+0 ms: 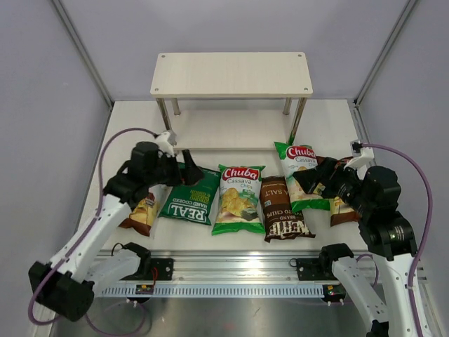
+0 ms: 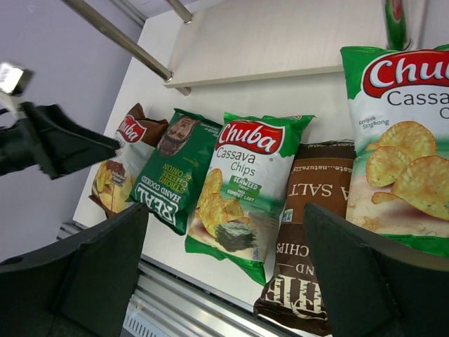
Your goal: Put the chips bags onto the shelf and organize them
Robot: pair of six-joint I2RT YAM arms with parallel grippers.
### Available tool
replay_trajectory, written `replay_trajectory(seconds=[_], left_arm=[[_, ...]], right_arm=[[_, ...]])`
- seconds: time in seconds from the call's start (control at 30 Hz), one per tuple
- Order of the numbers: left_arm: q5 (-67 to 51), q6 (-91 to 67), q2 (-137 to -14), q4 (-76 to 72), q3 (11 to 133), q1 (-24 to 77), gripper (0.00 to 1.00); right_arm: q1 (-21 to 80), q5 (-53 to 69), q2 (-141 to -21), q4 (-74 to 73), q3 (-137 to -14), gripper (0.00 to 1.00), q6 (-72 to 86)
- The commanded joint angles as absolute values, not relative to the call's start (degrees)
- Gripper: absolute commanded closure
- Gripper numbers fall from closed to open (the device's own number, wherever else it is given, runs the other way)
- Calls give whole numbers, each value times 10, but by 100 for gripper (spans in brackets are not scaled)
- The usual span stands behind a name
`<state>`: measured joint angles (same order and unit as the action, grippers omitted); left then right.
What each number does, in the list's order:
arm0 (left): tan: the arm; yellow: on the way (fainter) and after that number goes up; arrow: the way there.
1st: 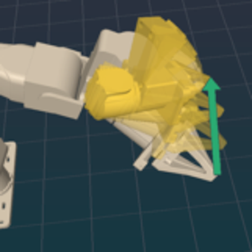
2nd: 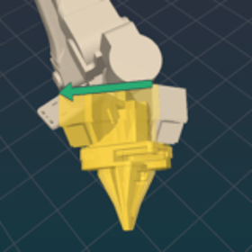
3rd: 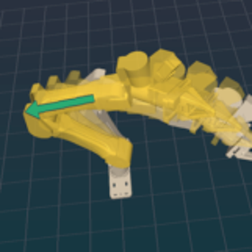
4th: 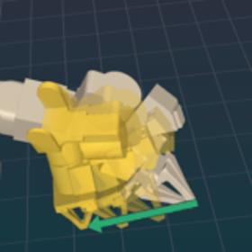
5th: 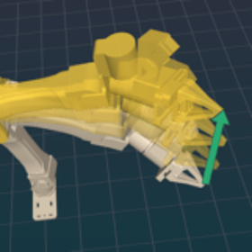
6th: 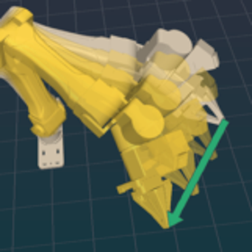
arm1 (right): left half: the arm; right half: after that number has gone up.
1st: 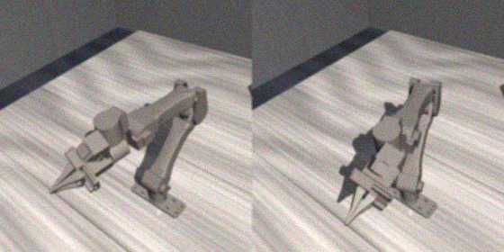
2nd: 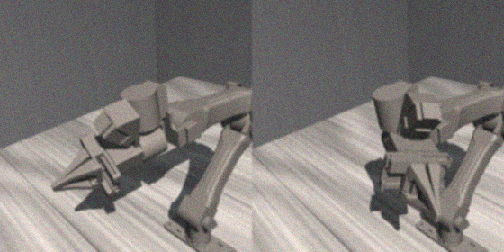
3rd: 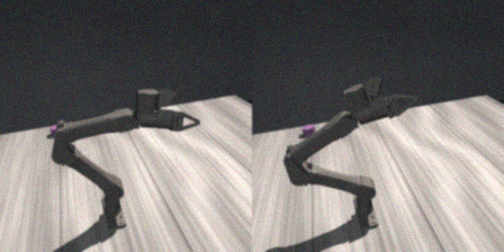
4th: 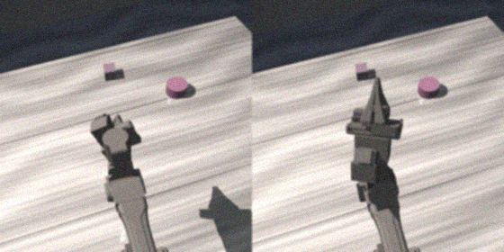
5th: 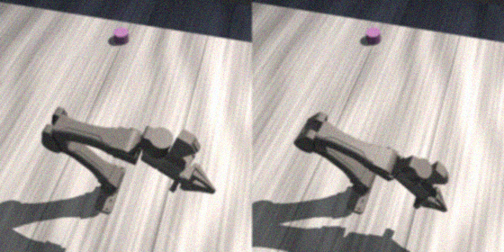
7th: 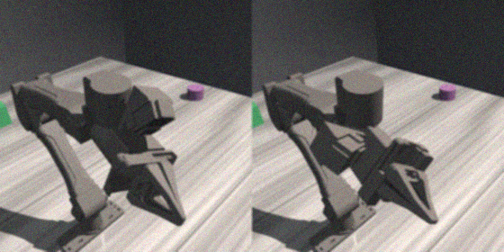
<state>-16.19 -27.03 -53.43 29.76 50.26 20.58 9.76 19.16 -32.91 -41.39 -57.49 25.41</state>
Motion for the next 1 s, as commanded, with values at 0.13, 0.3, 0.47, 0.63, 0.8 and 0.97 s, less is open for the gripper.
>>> replay_trajectory(seconds=[0.13, 0.3, 0.47, 0.63, 0.8, 0.97], left_arm=[[-121, -321, -697, 229, 555, 333, 1], [-150, -342, -757, 181, 528, 380, 6], [-171, -357, -801, 138, 497, 402, 9], [-177, -365, -825, 107, 473, 403, 12], [-179, -382, -844, 51, 430, 413, 12], [-202, -425, -842, -81, 360, 425, 21]], right_arm=[[102, 234, -316, -406, -573, 0, 265], [102, 250, -308, -414, -577, 1, 259], [102, 257, -310, -416, -575, 1, 255], [102, 272, -312, -400, -565, 0, 260], [103, 286, -314, -381, -549, 1, 270], [102, 298, -319, -365, -538, 1, 279]])
